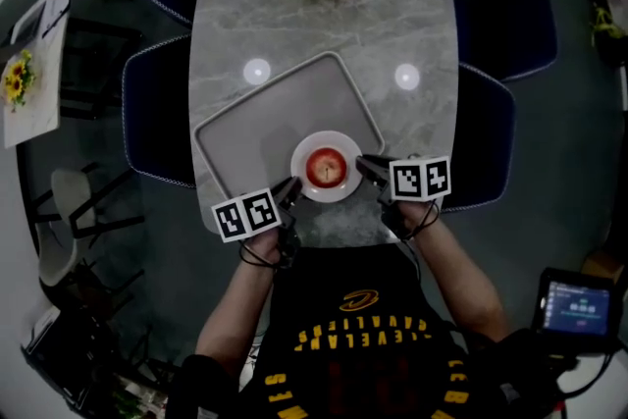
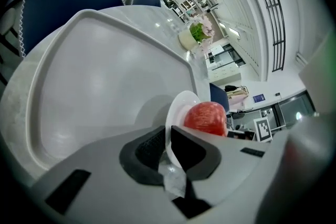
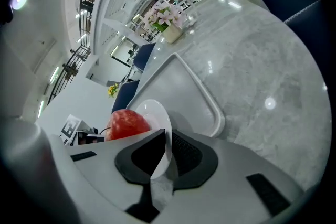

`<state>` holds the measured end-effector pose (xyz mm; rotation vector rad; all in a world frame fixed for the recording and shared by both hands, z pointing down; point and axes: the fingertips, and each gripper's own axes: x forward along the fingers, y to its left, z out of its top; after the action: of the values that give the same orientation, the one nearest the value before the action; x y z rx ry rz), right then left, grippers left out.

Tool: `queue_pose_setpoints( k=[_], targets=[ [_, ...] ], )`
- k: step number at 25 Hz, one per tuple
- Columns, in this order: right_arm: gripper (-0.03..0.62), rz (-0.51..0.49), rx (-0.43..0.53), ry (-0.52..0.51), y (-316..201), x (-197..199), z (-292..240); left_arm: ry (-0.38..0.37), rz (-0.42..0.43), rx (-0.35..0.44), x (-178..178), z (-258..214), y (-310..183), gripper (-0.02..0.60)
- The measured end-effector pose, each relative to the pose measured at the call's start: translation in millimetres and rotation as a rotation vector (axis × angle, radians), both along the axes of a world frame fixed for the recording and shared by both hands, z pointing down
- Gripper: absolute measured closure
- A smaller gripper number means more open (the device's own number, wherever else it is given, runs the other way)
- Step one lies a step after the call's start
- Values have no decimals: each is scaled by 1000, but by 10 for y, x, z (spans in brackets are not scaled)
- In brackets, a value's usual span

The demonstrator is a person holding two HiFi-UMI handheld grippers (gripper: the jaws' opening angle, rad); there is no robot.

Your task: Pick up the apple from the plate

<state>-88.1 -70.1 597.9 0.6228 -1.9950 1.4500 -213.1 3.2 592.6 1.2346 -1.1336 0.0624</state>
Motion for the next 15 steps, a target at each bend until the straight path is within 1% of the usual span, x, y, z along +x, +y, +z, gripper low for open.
queue_pose_setpoints(
  k=[8,15],
  targets=[
    [546,72,-3,-1,216,543,-120,4,65,15,477,-140,98,545],
    [546,112,-7,-9,294,932,-77,8,107,14,837,-88,122,546]
  ],
)
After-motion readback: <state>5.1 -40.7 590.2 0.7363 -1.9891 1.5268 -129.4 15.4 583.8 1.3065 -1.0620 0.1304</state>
